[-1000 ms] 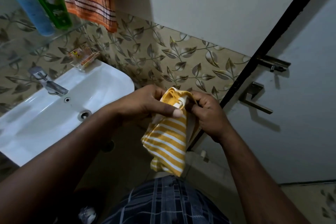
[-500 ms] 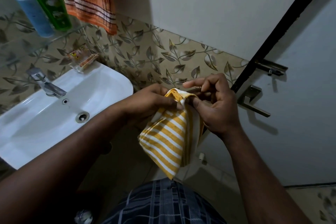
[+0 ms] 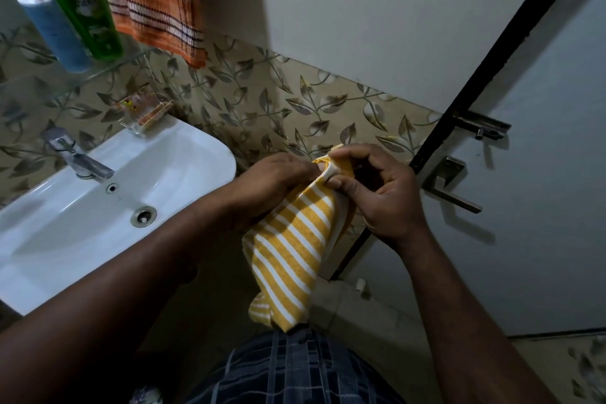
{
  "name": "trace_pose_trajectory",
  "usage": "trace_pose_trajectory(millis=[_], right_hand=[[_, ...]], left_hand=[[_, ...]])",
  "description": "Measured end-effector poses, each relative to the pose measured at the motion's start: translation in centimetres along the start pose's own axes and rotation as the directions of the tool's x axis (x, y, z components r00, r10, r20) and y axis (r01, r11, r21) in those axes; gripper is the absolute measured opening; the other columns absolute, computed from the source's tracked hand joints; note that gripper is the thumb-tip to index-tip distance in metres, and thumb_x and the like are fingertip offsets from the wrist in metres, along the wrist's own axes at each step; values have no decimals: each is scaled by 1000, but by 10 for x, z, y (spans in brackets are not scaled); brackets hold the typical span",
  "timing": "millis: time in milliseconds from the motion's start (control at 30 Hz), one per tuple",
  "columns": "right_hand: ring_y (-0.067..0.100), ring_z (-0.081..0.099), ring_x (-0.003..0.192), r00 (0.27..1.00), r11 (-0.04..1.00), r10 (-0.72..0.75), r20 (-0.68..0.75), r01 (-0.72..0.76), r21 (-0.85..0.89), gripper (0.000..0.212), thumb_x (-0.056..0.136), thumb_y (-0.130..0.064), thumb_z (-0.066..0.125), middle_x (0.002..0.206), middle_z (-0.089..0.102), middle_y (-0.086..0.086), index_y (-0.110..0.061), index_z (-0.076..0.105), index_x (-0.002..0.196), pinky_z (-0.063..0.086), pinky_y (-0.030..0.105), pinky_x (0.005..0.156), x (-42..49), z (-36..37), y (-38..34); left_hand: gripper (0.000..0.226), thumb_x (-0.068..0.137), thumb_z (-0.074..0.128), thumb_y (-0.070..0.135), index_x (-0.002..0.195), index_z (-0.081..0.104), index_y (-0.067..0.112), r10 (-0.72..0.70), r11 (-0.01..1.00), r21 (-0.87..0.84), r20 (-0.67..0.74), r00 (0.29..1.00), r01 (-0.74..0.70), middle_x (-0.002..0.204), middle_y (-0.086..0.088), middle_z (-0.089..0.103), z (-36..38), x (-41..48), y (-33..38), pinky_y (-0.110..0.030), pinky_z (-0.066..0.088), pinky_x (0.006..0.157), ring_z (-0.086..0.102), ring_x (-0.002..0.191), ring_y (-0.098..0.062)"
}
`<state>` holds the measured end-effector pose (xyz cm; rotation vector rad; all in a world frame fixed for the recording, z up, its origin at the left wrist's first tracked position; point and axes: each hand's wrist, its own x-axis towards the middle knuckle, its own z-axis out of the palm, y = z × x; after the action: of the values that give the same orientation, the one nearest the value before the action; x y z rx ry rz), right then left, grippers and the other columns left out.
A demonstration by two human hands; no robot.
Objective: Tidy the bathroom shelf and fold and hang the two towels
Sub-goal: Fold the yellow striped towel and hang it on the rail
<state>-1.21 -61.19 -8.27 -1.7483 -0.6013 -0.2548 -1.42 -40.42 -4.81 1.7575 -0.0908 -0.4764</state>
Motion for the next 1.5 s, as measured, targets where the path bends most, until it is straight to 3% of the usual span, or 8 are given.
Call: trace_pose_trajectory(millis=[200, 333, 533, 767, 867, 1067, 1267, 1500], right_hand=[[10, 71, 91, 999, 998, -3, -42, 1, -59, 9, 93, -12, 73, 96, 70, -10, -16, 69, 100, 58, 28, 80, 2, 3, -1], [8, 68, 80, 995, 990, 6, -96, -19, -139, 5, 98, -17, 65, 88, 67, -14, -12, 64, 99, 57, 29, 69, 2, 4, 0], [2, 64, 76, 977, 986, -46, -210, 11, -164, 7, 95, -2, 68, 82, 63, -12, -7, 63, 93, 51, 15, 68, 0, 8, -4], [20, 72, 105, 990, 985, 125, -64, -117, 123, 43, 88, -15, 81, 108, 74, -5, -20, 59, 124, 59, 37, 93, 2, 8, 0], [16, 73, 103, 985, 978, 166, -50, -158, 139, 29, 87, -16, 81, 105, 76, -5, -21, 70, 113, 61, 39, 90, 1, 9, -1], [6, 67, 93, 996, 984, 53, -74, -39, 175, 17, 94, -3, 68, 98, 70, -16, -17, 64, 103, 55, 23, 83, -4, 7, -5], [6, 70, 94, 999, 972, 36, 38, -43, 232, 29, 82, -5, 80, 101, 73, -12, -17, 66, 105, 57, 22, 81, -8, 9, -13], [12, 73, 94, 965, 903, -17, 262, -97, 418, 31, 80, 2, 75, 100, 78, -5, -21, 79, 99, 57, 25, 83, -10, 12, -22]], left_hand=[[44, 99, 63, 41, 80, 69, 1, 39, 999, -38, 121, 992, -34, 64, -2, 59, -7, 2, -4, -20, 48, 57, 57, 56, -11], [38, 93, 64, 38, 67, 67, 10, 79, 990, -127, 186, 979, -55, 60, 0, 58, -12, 1, -8, -18, 48, 56, 56, 53, -10], [43, 98, 64, 35, 87, 66, -6, 124, 990, -90, 176, 977, -109, 70, -12, 56, -12, 6, -12, -25, 47, 59, 54, 59, -18], [55, 96, 61, 33, 93, 61, -22, 172, 983, -81, 133, 976, -162, 84, -28, 62, -15, 4, -8, -33, 49, 68, 55, 74, -36], [58, 95, 61, 34, 90, 57, -23, 165, 985, -65, 133, 977, -158, 79, -28, 57, -14, 2, -8, -32, 44, 66, 50, 68, -33], [56, 89, 57, 50, 84, 71, -4, 157, 969, -192, -16, 987, -157, 75, -9, 69, -14, 1, -7, -22, 55, 65, 66, 68, -18], [23, 79, 83, 10, 99, 75, 1, 161, 982, -104, 52, 986, -155, 98, -20, 73, -35, 4, -10, -36, 55, 80, 67, 89, -32], [26, 70, 79, 3, 95, 79, 13, 139, 961, -245, 27, 990, -128, 107, -23, 71, -44, 3, -10, -44, 46, 91, 62, 98, -39]])
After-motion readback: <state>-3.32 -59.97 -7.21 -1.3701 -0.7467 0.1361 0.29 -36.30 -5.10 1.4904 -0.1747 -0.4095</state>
